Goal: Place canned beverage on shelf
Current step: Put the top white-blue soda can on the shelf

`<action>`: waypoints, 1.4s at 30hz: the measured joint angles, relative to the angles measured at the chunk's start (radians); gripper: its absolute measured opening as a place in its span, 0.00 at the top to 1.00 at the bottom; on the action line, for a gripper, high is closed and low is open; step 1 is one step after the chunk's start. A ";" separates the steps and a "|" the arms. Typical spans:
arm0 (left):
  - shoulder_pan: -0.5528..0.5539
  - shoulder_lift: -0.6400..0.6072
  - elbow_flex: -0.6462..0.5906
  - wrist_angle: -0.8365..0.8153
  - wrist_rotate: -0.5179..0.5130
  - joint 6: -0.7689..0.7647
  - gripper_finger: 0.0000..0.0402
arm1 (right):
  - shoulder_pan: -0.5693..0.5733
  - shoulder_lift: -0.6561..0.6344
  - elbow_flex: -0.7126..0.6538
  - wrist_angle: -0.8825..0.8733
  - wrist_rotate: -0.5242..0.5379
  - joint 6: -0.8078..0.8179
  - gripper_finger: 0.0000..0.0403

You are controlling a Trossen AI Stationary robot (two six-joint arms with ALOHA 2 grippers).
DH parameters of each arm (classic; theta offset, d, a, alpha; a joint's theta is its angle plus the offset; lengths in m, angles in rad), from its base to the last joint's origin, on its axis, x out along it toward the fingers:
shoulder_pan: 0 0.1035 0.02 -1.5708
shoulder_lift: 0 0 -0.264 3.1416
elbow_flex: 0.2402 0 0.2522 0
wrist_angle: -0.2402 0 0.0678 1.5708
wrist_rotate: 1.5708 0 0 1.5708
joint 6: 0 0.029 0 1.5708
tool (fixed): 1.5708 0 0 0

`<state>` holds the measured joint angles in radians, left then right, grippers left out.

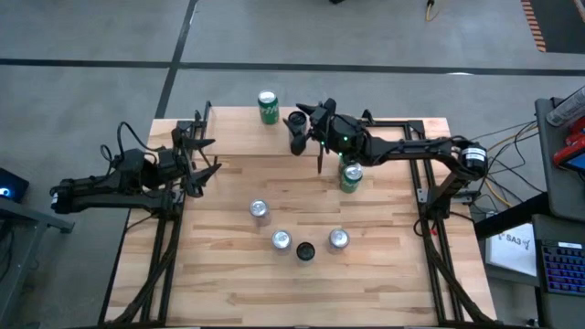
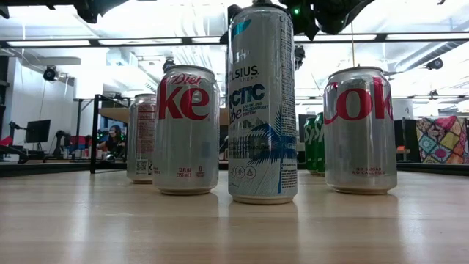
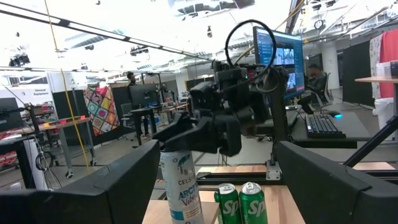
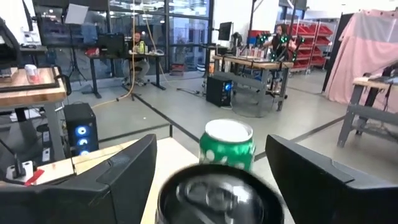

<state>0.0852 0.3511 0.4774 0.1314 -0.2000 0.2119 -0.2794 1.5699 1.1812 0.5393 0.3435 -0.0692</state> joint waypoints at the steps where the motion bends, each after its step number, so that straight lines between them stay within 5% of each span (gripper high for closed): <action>1: 0.000 0.000 0.000 0.000 0.000 0.000 0.23 | 0.000 -0.004 0.014 -0.020 0.000 -0.003 0.29; 19: 0.000 0.002 0.000 0.000 0.000 0.011 0.23 | 0.157 -0.012 0.334 -0.552 -0.003 0.038 0.33; 26: 0.000 0.004 0.000 0.000 0.000 0.011 0.23 | 0.202 -0.011 0.358 -0.692 0.001 0.126 0.52; 37: 0.000 0.022 0.000 0.003 0.000 0.016 0.23 | 0.205 -0.011 0.355 -0.752 0.157 0.184 0.94; 42: 0.000 0.027 0.000 0.008 0.000 0.026 0.23 | 0.203 0.011 0.354 -0.732 0.155 0.202 0.97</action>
<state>0.0849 0.3777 0.4774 0.1394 -0.2001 0.2382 -0.0765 1.5808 1.5356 -0.1924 0.4983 0.1326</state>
